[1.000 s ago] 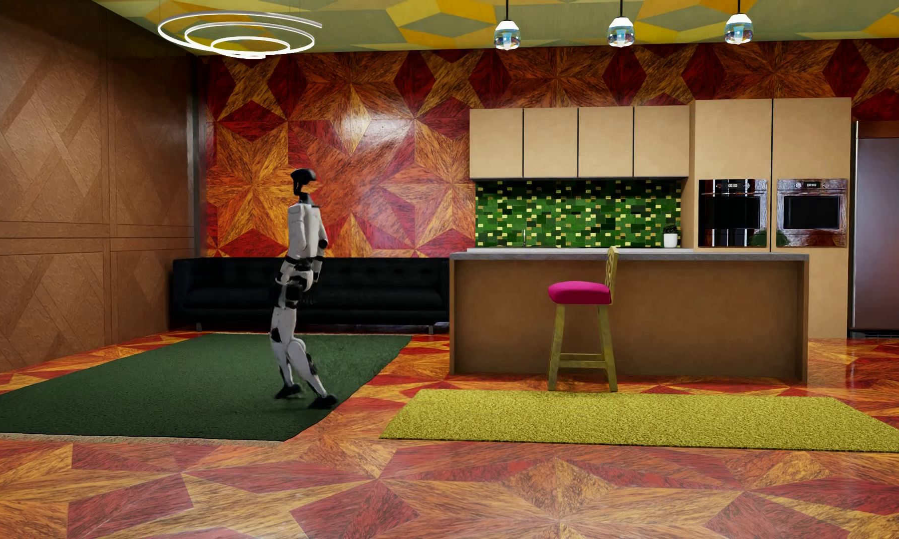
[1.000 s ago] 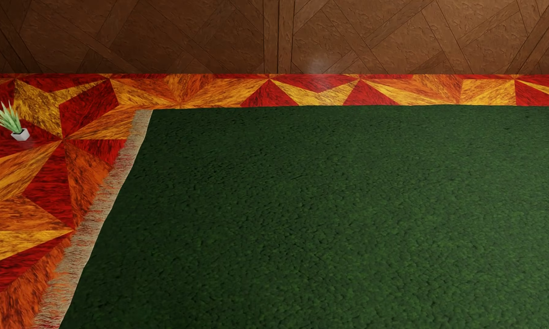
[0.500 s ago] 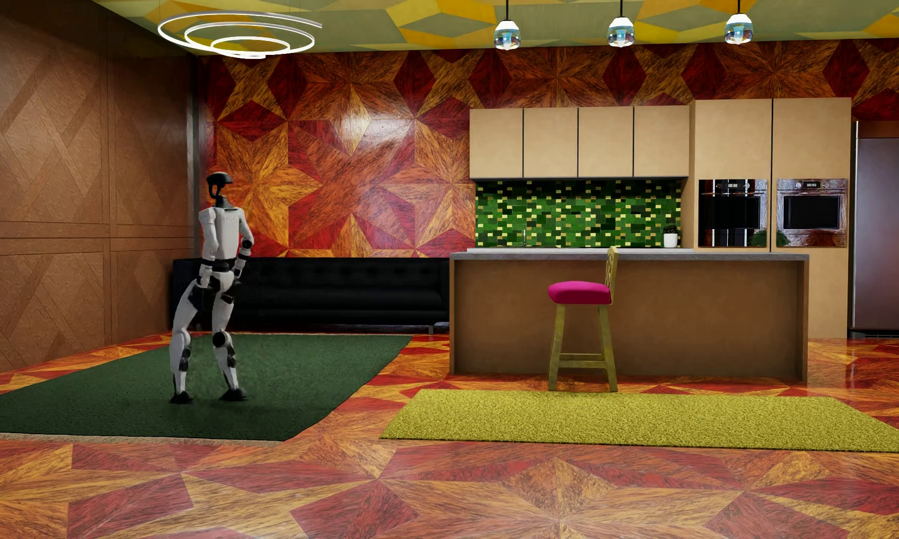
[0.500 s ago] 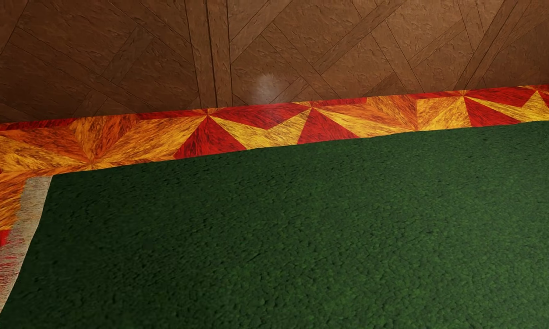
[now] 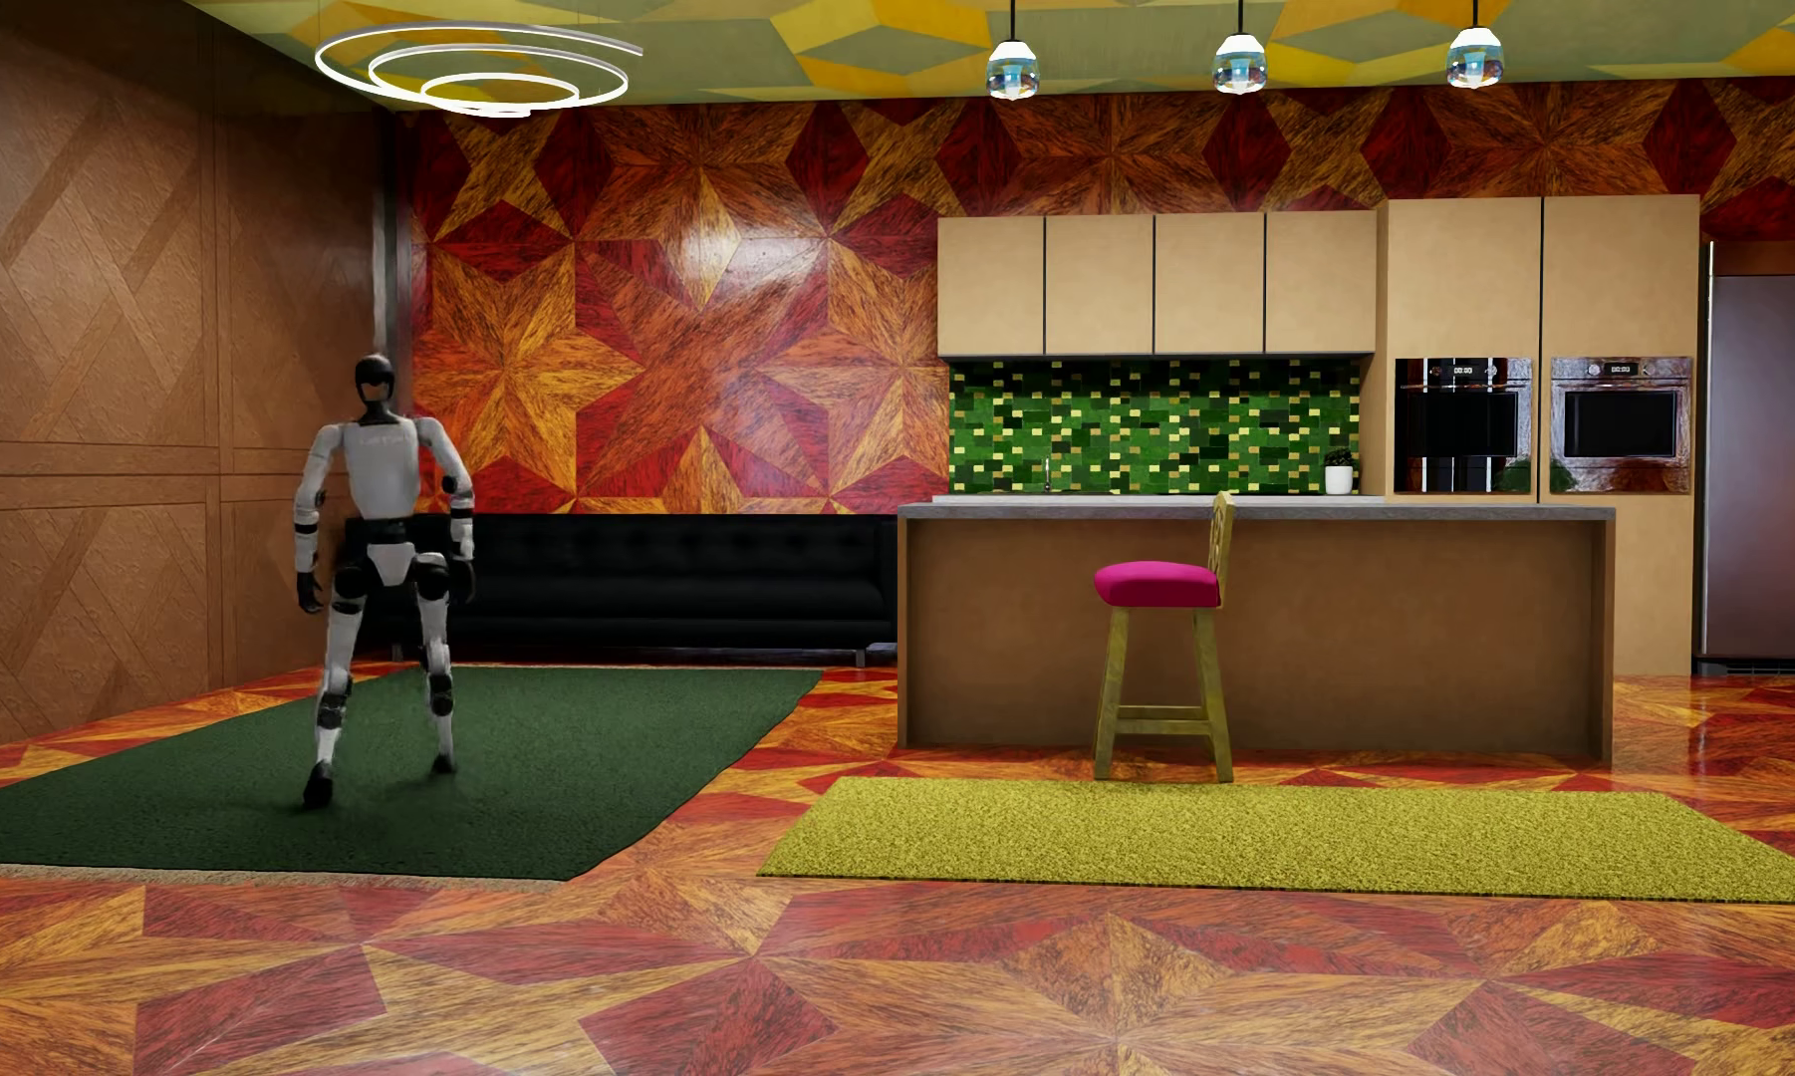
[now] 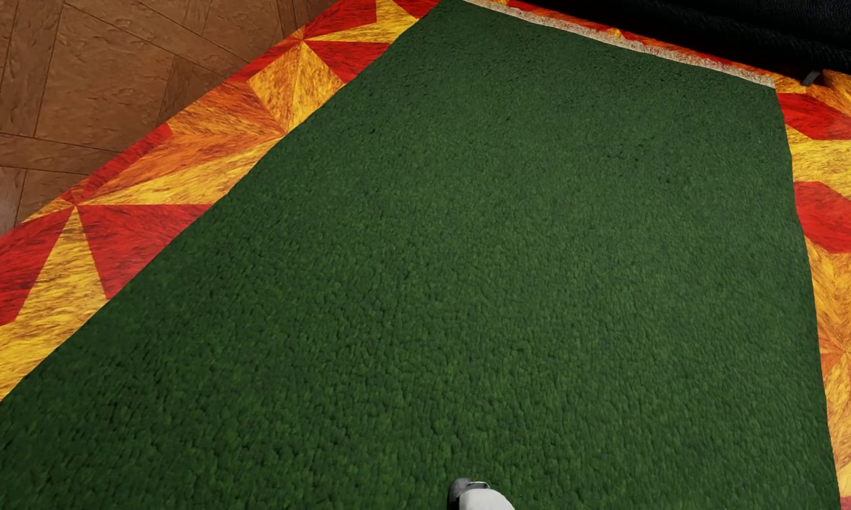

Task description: Walk towards sofa

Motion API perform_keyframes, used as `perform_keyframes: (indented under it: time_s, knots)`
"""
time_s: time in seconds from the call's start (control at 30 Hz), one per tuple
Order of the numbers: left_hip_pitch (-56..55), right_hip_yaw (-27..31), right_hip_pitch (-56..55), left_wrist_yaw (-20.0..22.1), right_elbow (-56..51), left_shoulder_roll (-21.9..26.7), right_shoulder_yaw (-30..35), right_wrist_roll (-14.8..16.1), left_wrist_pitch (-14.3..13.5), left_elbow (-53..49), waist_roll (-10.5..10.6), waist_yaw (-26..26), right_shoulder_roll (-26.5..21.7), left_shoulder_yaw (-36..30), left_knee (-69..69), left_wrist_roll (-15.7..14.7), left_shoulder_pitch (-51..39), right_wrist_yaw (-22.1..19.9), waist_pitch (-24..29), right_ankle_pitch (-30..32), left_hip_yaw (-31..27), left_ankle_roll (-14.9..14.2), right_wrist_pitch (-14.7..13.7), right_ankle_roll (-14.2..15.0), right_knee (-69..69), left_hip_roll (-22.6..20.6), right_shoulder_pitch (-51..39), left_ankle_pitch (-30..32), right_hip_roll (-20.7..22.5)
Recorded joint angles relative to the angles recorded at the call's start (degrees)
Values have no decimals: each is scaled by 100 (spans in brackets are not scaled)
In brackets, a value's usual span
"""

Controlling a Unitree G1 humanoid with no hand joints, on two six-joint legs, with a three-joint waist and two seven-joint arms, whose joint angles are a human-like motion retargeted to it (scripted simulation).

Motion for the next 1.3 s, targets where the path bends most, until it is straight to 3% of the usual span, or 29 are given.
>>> perform_keyframes:
  time_s: [0.03, 0.1, 0.13, 0.2, 0.23, 0.33, 0.4, 0.43, 0.5, 0.57, 0.63, 0.67, 0.7, 0.73, 0.77, 0.8, 0.87, 0.9, 0.93, 1.0, 1.03, 1.07, 1.1, 1.13, 1.17, 1.2, 1.23, 1.27, 1.3]
  knots:
    - [122, 0, -181, 0, 180, 38, 172, 0, 0, -85, 67, -267, -56, -158, 42, 0, -181, 0, 39, 12, 0, 0, 0, 0, -35, -10, 112, -139, -118]
    - [478, 0, -719, 0, 496, 121, 311, 0, 0, -181, 288, -708, -114, -209, 159, 0, -443, 0, 185, 1654, 0, 0, 0, 0, 728, 140, 302, 30, -147]
    - [619, 0, -826, 0, 731, 117, 475, 0, 0, -172, 412, -804, -99, -74, 240, 0, -420, 0, 212, 1845, 0, 0, 0, 0, 1083, 220, 253, 456, 0]
    - [48, 0, -464, 0, 806, 85, 560, 0, 0, 70, 527, -804, -73, -69, 1178, 0, -226, 0, 34, 1175, 0, 0, 0, 0, 1273, 315, 322, 1626, 330]
    - [-456, 0, -192, 0, 635, 57, 386, 0, 0, 218, 556, -483, -67, -122, 1981, 0, -193, 0, -2, 794, 0, 0, 0, 0, 1271, 178, 388, 1679, 511]
    - [-2007, 0, 1527, 0, 115, -23, 492, 0, 0, 394, 625, 499, -106, -369, 4134, 0, 165, 0, 251, 61, 0, 0, 0, 0, 454, -201, -162, 663, 1233]
    - [-3247, 0, 2684, 0, -490, 8, -190, 0, 0, 543, 602, 1083, -144, -752, 3936, 0, 439, 0, 287, -617, 0, 0, 0, 0, -203, -474, -583, 233, 1412]
    - [-3569, 0, 3304, 0, -820, -5, -527, 0, 0, 622, 546, 1417, -190, -815, 3248, 0, 618, 0, 322, -945, 0, 0, 0, 0, -420, -653, -762, 223, 1240]
    - [-4151, 0, 4167, 0, -1465, -27, -1228, 0, 0, 791, 553, 1935, -275, -981, 1499, 0, 900, 0, 202, -1550, 0, 0, 0, 0, -759, -616, -1193, 594, 1073]
    - [-4400, 0, 4855, 0, -1984, -42, -1657, 0, 0, 839, 579, 2164, -386, -1014, -354, 0, 1169, 0, -5, -1964, 0, 0, 0, 0, -911, -606, -1676, 772, 962]
    - [-4639, 0, 5336, 0, -2296, -27, -2006, 0, 0, 894, 563, 2589, -434, -1014, -209, 0, 1321, 0, -81, -1763, 0, 0, 0, 0, -778, -508, -1848, 660, 540]
    - [-4896, 0, 5407, 0, -2306, -33, -2106, 0, 0, 1041, 433, 2696, -382, -1095, 585, 0, 1302, 0, -88, -1315, 0, 0, 0, 0, -435, -583, -1808, 1096, 234]
    - [-4968, 0, 5347, 0, -2107, -51, -2117, 0, 0, 1348, 204, 2653, -215, -1221, 1338, 0, 1178, 0, -13, -508, 0, 0, 0, 0, 241, -841, -1667, 1170, -104]
    - [-4673, 0, 5006, 0, -1890, -102, -2078, 0, 0, 1527, 171, 2487, -158, -1236, 1714, 0, 977, 0, 42, 409, 0, 0, 0, 0, 1327, -994, -1505, 889, -222]
    - [-4382, 0, 4267, 0, -1661, -201, -1766, 0, 0, 1377, 244, 2272, -188, -1093, 1818, 0, 925, 0, 1, 1071, 0, 0, 0, 0, 2857, -1087, -1434, 539, -57]
    - [-3836, 0, 3644, 0, -1351, -255, -1402, 0, 0, 1120, 193, 1832, -151, -1000, 1604, 0, 840, 0, 75, 1008, 0, 0, 0, 0, 4075, -1320, -1406, 446, -72]
    - [-2818, 0, 2446, 0, -925, -366, -1038, 0, 0, 445, 468, 912, -103, -698, 982, 0, 506, 0, 119, 894, 0, 0, 0, 0, 4892, -1432, -987, 493, 281]
    - [-2197, 0, 1959, 0, -859, -406, -1127, 0, 0, 31, 627, 555, -111, -650, 601, 0, 358, 0, 151, 1048, 0, 0, 0, 0, 4503, -1426, -595, 489, 433]
    - [-1646, 0, 1564, 0, 99, -381, -586, 0, 0, -350, 625, 307, 92, -415, 281, 0, 192, 0, 180, 1473, 0, 0, 0, 0, 3568, -1404, -600, 464, 533]
    - [-681, 0, 978, 0, 221, -373, -4, 0, 0, -1177, 713, -166, -34, -172, -235, 0, -136, 0, 136, 2237, 0, 0, 0, 0, 1120, -1274, -56, 301, 602]
    - [-285, 0, 861, 0, 362, -301, 133, 0, 0, -1493, 649, -351, -4, -3, -338, 0, -348, 0, 102, 1428, 0, 0, 0, 0, -5, -1235, 135, 105, 536]
    - [-28, 0, 710, 0, 411, -227, 343, 0, 0, -1724, 596, -542, -14, 73, -354, 0, -531, 0, 47, -310, 0, 0, 0, 0, -628, -1184, 310, -123, 458]
    - [161, 0, 551, 0, 467, -185, 427, 0, 0, -1850, 563, -717, 1, 218, -289, 0, -652, 0, 3, -1459, 0, 0, 0, 0, -484, -1072, 463, -336, 373]
    - [347, 0, 411, 0, 529, -178, 554, 0, 0, -1860, 569, -921, 14, 333, -155, 0, -712, 0, 25, -1489, 0, 0, 0, 0, -519, -953, 579, -320, 397]
    - [603, 0, 297, 0, 622, -234, 648, 0, 0, -1677, 631, -1036, 16, 447, -5, 0, -694, 0, 56, -454, 0, 0, 0, 0, -401, -808, 653, -51, 500]
    - [580, 0, 87, 0, 695, -311, 720, 0, 0, -1448, 712, -996, 41, 513, 353, 0, -598, 0, -56, 1047, 0, 0, 0, 0, -150, -715, 678, 665, 673]
    - [334, 0, 61, 0, 796, -452, 874, 0, 0, -966, 908, -899, 42, 427, 1269, 0, -486, 0, -83, 1798, 0, 0, 0, 0, 326, -439, 612, 1804, 943]
    - [76, 0, 372, 0, 784, -557, 831, 0, 0, -403, 941, -756, 22, 265, 2249, 0, -354, 0, -11, 1785, 0, 0, 0, 0, 649, -354, 507, 2762, 1118]
    - [-601, 0, 720, 0, 681, -503, 744, 0, 0, 68, 874, -620, 91, -32, 3472, 0, -281, 0, 46, 1639, 0, 0, 0, 0, 689, -359, 288, 2689, 1269]
